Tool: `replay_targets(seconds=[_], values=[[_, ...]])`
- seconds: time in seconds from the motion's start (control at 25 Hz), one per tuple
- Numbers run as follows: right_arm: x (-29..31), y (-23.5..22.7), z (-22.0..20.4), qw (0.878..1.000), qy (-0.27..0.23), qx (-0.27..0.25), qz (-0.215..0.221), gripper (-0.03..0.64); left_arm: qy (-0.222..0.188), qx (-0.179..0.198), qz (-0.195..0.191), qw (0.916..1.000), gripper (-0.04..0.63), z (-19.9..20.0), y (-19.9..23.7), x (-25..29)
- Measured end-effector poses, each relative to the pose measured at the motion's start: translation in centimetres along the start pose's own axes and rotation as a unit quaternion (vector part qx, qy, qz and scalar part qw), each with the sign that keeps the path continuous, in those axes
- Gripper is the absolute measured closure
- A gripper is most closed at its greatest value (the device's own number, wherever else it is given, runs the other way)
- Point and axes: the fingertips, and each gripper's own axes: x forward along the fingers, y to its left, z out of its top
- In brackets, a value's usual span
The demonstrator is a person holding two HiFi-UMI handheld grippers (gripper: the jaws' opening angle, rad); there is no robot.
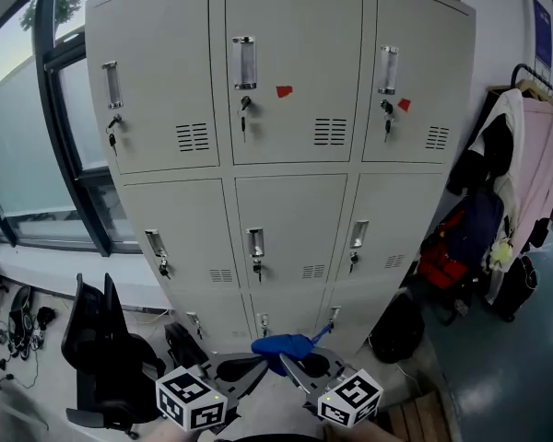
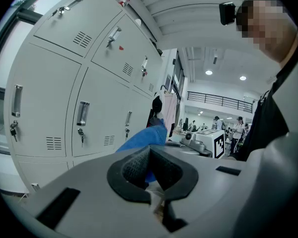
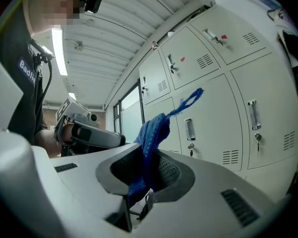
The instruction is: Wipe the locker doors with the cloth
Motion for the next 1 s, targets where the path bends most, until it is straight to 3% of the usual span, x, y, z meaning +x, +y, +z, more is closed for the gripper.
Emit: replay_targets(seconds=[0.2, 0.4, 0.68, 1.0], values=[[-3.4, -2.9, 1.2, 1.0, -0.013, 0.003, -0.004, 0.568, 0.0, 0.027, 0.003, 0.9996, 0.589, 1.5, -1.6, 3.5], [-5.5, -7.0, 2.7, 0.998, -0.039, 0.009, -0.039, 0.566, 0.003, 0.046, -0.02, 0.9987, 0.589, 3.1, -2.3, 7.1], [-5.0, -13.3, 6.7, 0.992, -0.055, -0.033, -0.108, 0.568, -0.026, 0.07, -0.075, 0.9943, 0.589, 7.3, -0.4, 11.7], [-2.0, -18.7, 12.7, 0.979, -0.08, -0.083, -0.169, 0.567, -0.029, 0.094, -0.147, 0.9842, 0.589, 10.6, 3.0, 14.4]])
